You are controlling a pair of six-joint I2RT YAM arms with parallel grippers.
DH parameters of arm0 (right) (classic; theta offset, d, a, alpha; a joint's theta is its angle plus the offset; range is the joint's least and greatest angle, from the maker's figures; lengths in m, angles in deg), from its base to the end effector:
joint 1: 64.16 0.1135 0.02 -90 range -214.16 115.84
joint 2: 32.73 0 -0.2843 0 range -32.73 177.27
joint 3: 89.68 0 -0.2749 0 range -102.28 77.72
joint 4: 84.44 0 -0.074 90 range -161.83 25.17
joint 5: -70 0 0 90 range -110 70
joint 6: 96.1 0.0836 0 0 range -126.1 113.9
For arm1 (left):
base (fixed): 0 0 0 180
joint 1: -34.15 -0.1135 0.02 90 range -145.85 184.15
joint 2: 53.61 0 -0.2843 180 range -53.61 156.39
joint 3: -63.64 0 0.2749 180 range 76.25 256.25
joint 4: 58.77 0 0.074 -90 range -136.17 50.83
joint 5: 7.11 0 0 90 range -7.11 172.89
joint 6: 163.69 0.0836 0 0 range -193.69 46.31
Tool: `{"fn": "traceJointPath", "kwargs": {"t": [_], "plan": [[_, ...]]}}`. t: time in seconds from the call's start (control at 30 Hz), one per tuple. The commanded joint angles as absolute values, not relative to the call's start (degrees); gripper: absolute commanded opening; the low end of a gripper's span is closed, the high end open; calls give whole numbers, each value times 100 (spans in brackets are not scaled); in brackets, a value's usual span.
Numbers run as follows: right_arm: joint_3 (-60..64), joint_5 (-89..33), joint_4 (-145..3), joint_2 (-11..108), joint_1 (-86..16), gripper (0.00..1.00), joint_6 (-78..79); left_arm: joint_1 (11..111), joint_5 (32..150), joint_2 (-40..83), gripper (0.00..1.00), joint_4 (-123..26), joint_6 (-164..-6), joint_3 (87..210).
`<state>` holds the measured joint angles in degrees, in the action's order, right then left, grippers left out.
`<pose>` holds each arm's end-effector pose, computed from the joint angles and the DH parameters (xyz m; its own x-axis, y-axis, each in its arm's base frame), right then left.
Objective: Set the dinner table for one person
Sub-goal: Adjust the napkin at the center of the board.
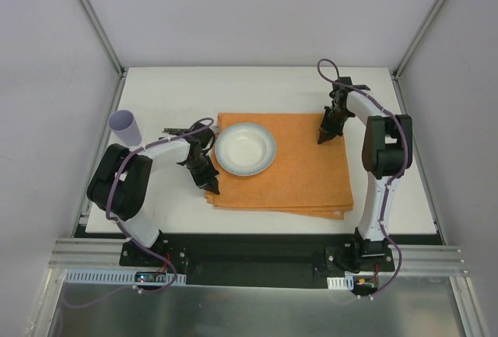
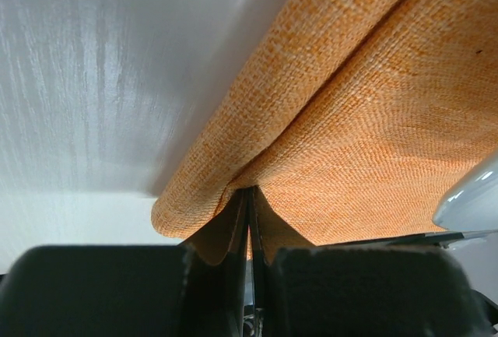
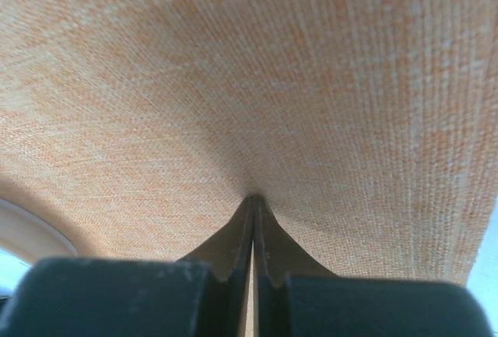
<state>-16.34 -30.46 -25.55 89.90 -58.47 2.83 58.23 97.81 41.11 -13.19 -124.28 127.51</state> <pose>0.4745 0.0625 0.1265 -0.9714 0.0566 -0.2308 0.0062 0.9769 0.2137 0.2795 -0.1485 0.1054 -0.9107 -0.4108 0.0444 -0.4004 0.8509 -0.3402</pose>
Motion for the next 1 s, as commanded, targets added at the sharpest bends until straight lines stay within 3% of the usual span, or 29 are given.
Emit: {"fn": "traceJointPath", "kwargs": {"t": [0.0, 0.4, 0.53, 0.6, 0.63, 0.77, 0.87, 0.93, 0.97], "plan": [[-1949, -2896, -2657, 9058, -5766, 1, 330, 5850, 9362, 4421, 0, -1145, -12220, 12959], [-1589, -2949, -2727, 8655, -5722, 1, 330, 5841, 8905, 4220, 0, -653, -12106, 13574], [-1615, -3177, -2832, 8452, -5722, 2, 252, 5902, 8124, 3623, 41, -310, -12080, 14119], [-1781, -3579, -2903, 8417, -5722, 6, 216, 5894, 7825, 3385, 54, -196, -11992, 14530], [-1860, -3730, -2929, 8417, -5713, 9, 216, 5885, 7815, 3358, 66, -196, -11940, 14672], [-2107, -4608, -3105, 8469, -5661, 41, 313, 5771, 8034, 3760, 83, -213, -11624, 15349], [-2230, -4926, -3202, 8513, -5512, 51, 251, 5727, 8236, 4086, 80, -362, -11457, 15517], [-2213, -5277, -3324, 8531, -5371, 53, 243, 5692, 8481, 4192, 72, -783, -11377, 15439], [-2204, -5600, -3377, 8583, -5327, 54, 251, 5648, 8613, 4202, 63, -932, -11351, 15299]]}}
